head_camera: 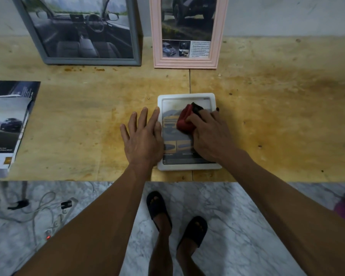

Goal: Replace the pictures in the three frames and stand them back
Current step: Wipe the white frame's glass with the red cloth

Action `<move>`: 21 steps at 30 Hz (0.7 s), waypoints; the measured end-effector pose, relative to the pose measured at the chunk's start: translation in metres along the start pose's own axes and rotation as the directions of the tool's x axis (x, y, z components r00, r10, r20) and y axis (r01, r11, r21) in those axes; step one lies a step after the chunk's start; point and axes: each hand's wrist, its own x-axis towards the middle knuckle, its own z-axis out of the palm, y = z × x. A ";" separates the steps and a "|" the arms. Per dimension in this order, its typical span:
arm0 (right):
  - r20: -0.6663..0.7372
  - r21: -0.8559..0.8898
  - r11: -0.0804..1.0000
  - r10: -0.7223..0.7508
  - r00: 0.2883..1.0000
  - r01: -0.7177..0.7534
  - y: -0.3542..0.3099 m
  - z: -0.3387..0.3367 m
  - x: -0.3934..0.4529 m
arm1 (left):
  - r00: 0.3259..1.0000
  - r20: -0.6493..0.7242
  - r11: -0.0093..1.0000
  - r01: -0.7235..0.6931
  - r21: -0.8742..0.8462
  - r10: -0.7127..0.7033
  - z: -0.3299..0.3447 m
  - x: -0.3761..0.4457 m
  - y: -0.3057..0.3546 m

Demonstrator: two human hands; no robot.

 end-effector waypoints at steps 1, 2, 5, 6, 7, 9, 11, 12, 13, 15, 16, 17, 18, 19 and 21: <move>0.010 -0.002 1.000 -0.014 1.000 0.014 0.000 -0.001 -0.006 | 1.000 0.004 1.000 0.000 -0.002 0.000 -0.001 0.000 0.000; 0.023 -0.008 0.999 -0.032 0.999 0.032 0.000 -0.002 -0.012 | 1.000 0.006 1.000 -0.002 -0.002 0.002 -0.001 0.000 0.000; 0.050 -0.008 0.998 -0.069 0.996 0.070 0.000 -0.004 -0.031 | 1.000 0.010 1.000 -0.009 -0.015 0.009 -0.001 0.000 0.000; 0.058 -0.007 0.997 -0.076 0.995 0.076 0.000 -0.005 -0.037 | 1.000 0.011 1.000 -0.012 -0.020 0.012 -0.002 -0.001 0.000; 0.067 -0.009 0.996 -0.084 0.994 0.085 0.001 -0.005 -0.043 | 1.000 0.014 1.000 -0.014 -0.024 0.014 -0.002 -0.001 0.000; 0.095 0.001 0.994 -0.108 0.990 0.109 0.002 -0.006 -0.052 | 1.000 0.019 1.000 -0.015 -0.025 0.016 -0.003 0.000 -0.001; 0.128 0.006 0.993 -0.116 0.985 0.117 0.003 -0.008 -0.054 | 0.999 0.028 1.000 -0.016 -0.020 0.017 -0.004 0.000 -0.001; 0.140 -0.007 0.993 -0.113 0.984 0.115 0.003 -0.010 -0.052 | 0.999 0.034 1.000 -0.015 -0.015 0.016 -0.003 0.000 0.000; 0.142 -0.030 0.993 -0.113 0.983 0.118 0.003 -0.011 -0.051 | 0.999 0.038 1.000 -0.016 -0.012 0.017 -0.003 0.000 0.000; 0.127 -0.092 0.988 -0.108 0.986 0.120 0.003 -0.014 -0.050 | 0.999 0.039 1.000 -0.017 -0.017 0.018 -0.004 -0.001 0.000; 0.117 -0.133 0.984 -0.103 0.988 0.118 0.004 -0.016 -0.051 | 0.999 0.038 1.000 -0.018 -0.023 0.019 -0.004 0.000 -0.001; 0.119 -0.185 0.976 -0.094 0.988 0.116 0.004 -0.019 -0.053 | 0.999 0.038 0.999 -0.019 -0.030 0.020 -0.004 0.000 -0.001; 0.134 -0.233 0.966 -0.081 0.988 0.111 0.005 -0.024 -0.053 | 0.999 0.040 0.999 -0.020 -0.034 0.021 -0.003 0.000 -0.002; 0.151 -0.264 0.959 -0.064 0.986 0.102 0.006 -0.028 -0.053 | 0.999 0.042 0.999 -0.020 -0.034 0.022 -0.003 0.000 -0.002; 0.190 -0.276 0.958 -0.023 0.981 0.076 0.005 -0.036 -0.050 | 0.999 0.046 0.999 -0.020 -0.032 0.021 -0.004 0.000 -0.002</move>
